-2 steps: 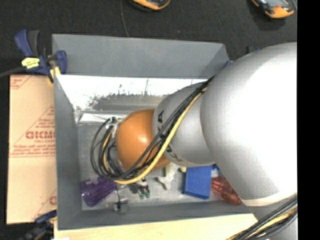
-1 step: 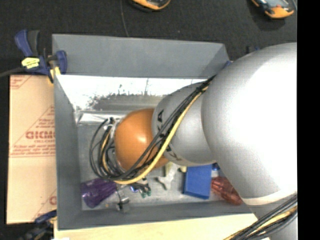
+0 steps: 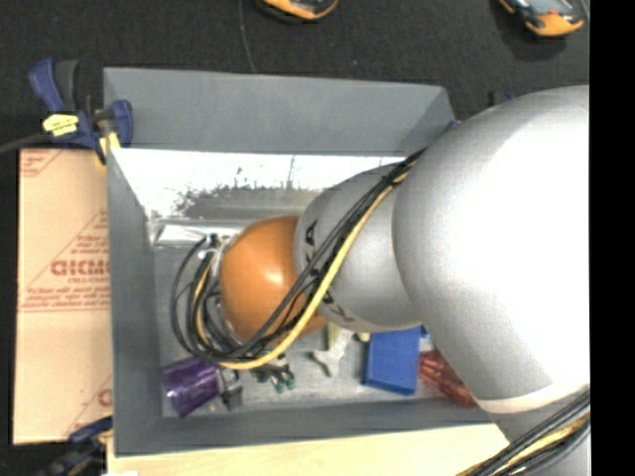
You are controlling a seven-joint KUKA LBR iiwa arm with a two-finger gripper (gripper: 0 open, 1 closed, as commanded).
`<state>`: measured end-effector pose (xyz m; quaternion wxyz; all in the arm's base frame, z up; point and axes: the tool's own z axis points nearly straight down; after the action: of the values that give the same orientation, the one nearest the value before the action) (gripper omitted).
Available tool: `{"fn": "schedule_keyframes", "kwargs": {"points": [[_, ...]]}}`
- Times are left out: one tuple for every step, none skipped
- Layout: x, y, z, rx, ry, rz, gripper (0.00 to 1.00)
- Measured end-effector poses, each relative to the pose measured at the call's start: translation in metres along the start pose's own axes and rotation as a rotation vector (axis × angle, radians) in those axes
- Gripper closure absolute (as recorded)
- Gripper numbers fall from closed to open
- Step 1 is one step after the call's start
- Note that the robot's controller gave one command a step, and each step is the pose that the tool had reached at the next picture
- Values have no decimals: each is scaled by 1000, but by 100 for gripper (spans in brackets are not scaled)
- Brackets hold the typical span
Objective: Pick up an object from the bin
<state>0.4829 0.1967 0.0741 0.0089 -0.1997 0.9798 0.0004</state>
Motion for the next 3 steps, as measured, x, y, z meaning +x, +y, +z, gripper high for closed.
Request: {"fn": "schedule_keyframes", "kwargs": {"points": [[0, 0, 0, 0, 0, 1, 100], [-5, -1, -45, -1, -1, -8, 100], [-5, -1, -45, -1, 0, -7, 100]]}}
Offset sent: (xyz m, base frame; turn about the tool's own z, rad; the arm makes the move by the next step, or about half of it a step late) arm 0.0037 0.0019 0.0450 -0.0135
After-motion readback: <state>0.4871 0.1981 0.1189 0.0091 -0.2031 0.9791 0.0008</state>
